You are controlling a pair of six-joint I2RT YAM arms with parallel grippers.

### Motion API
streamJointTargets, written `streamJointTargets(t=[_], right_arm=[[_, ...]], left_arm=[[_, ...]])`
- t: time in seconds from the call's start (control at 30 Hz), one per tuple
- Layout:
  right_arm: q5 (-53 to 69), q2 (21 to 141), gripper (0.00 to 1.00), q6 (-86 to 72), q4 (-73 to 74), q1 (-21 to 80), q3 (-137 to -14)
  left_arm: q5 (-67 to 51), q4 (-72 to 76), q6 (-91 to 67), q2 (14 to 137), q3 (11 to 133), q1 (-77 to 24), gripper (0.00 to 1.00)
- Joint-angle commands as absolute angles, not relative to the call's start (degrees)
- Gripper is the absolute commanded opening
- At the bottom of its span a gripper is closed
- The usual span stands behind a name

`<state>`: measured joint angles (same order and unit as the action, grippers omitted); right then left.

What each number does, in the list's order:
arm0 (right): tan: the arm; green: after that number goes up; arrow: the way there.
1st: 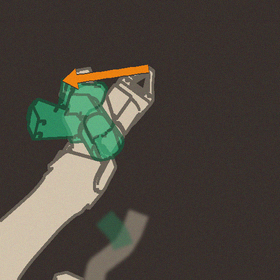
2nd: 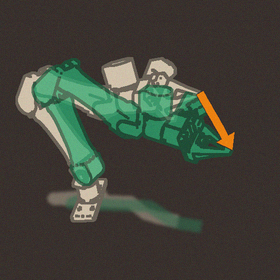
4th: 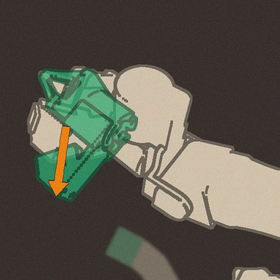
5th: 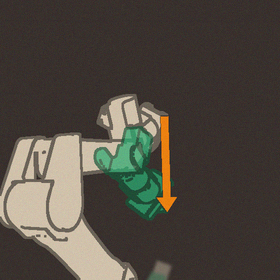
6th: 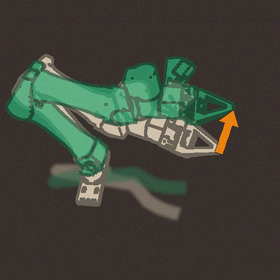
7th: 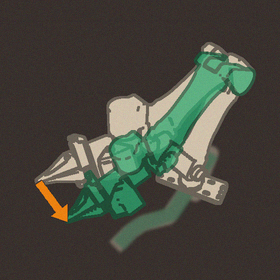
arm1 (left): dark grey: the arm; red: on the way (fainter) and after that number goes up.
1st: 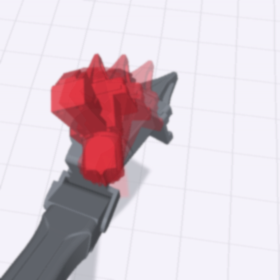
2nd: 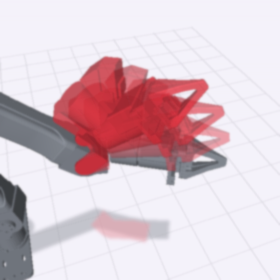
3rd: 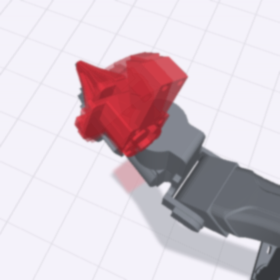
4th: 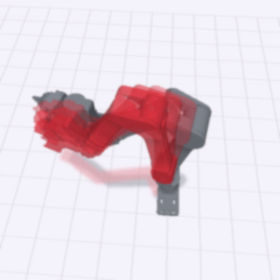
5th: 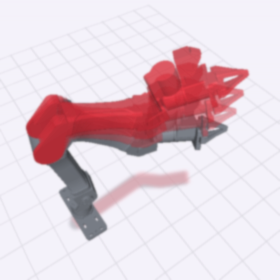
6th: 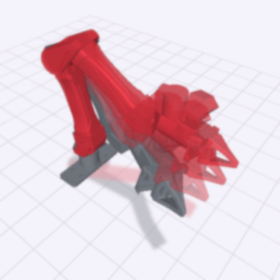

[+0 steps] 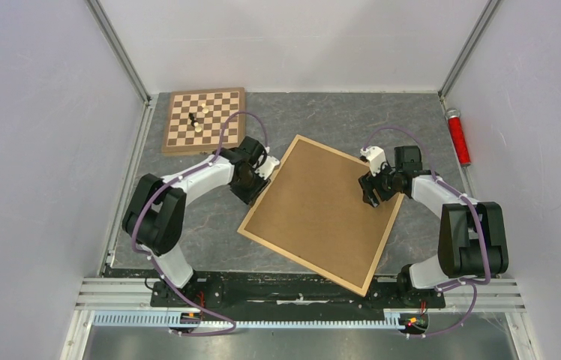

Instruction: Put the photo into the frame

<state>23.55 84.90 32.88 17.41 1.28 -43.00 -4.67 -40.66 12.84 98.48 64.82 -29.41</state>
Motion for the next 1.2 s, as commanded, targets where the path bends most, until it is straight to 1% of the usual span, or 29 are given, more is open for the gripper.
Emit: streamJointTargets(t=[0.0,0.13,0.4,1.17], right_arm=[[24.8,83.4,0.70,33.1,17.3,1.4,-42.4],[25.2,83.2,0.70,33.1,17.3,1.4,-42.2],[25.2,81.6,0.70,33.3,17.2,1.4,-41.5],[25.8,80.8,0.70,33.2,17.4,1.5,-41.2]], left_arm=[[1.7,-40.1,11.8,96.2,65.4,-33.2,0.45],[6.4,-39.9,11.4,95.1,64.4,-36.6,0.45],[12.4,-38.8,11.7,94.8,63.4,-39.9,0.45],[13.6,-37.6,11.8,97.0,61.8,-42.5,0.45]])
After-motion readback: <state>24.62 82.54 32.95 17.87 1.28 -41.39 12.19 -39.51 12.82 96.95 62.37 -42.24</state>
